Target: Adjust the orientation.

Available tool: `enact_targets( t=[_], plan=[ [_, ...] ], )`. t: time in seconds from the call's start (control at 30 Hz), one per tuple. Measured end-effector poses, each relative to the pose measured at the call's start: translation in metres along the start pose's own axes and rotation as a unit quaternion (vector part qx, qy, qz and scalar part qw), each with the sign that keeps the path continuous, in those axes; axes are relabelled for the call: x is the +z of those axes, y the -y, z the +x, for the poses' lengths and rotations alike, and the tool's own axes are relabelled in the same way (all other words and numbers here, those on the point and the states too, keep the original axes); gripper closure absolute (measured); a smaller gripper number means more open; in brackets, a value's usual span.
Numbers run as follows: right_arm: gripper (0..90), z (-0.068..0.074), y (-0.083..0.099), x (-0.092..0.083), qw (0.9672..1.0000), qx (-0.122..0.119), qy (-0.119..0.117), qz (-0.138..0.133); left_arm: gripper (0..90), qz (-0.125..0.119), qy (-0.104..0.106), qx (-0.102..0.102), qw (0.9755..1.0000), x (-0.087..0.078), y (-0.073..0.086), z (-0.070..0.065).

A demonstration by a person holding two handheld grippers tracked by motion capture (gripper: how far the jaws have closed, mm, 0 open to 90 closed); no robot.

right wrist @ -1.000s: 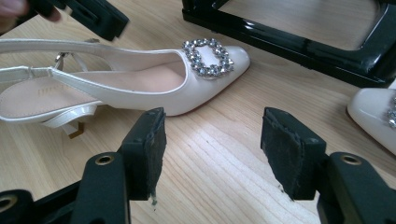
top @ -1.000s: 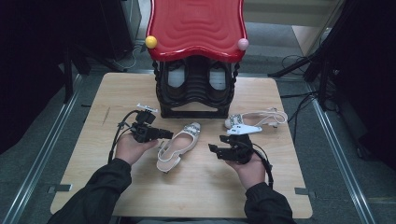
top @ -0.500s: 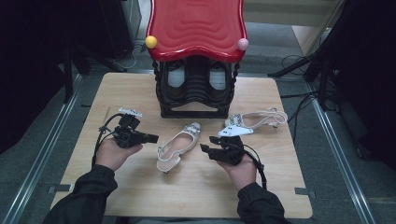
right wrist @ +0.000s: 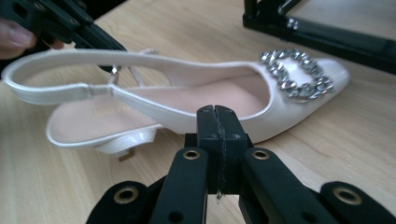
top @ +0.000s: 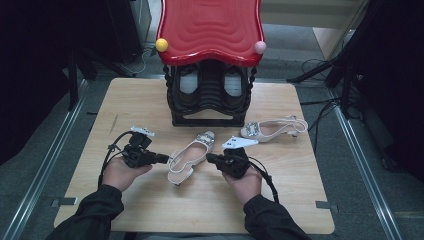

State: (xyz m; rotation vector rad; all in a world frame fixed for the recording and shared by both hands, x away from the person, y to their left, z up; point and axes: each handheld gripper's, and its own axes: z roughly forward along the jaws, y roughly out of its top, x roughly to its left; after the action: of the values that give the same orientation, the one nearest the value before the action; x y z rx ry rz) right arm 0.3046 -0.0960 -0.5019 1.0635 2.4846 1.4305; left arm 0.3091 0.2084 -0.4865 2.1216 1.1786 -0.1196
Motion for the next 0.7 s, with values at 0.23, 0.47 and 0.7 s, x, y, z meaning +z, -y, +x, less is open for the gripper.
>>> enact_targets(
  t=[0.23, 0.47, 0.7],
  plan=[
    [90.0, 0.002, 0.003, 0.017, 0.9996, -0.010, 0.003, 0.027, 90.0, 0.004, 0.001, -0.001, 1.0000, 0.001, 0.003, -0.003],
    [90.0, 0.001, 0.001, 0.022, 0.9992, 0.004, -0.002, 0.039, 90.0, 0.012, 0.003, -0.001, 0.9999, 0.007, 0.005, -0.006],
    [90.0, -0.001, 0.003, 0.026, 0.9986, 0.001, 0.009, 0.052, 90.0, 0.030, 0.014, 0.005, 0.9995, 0.018, 0.004, -0.014]
  ],
)
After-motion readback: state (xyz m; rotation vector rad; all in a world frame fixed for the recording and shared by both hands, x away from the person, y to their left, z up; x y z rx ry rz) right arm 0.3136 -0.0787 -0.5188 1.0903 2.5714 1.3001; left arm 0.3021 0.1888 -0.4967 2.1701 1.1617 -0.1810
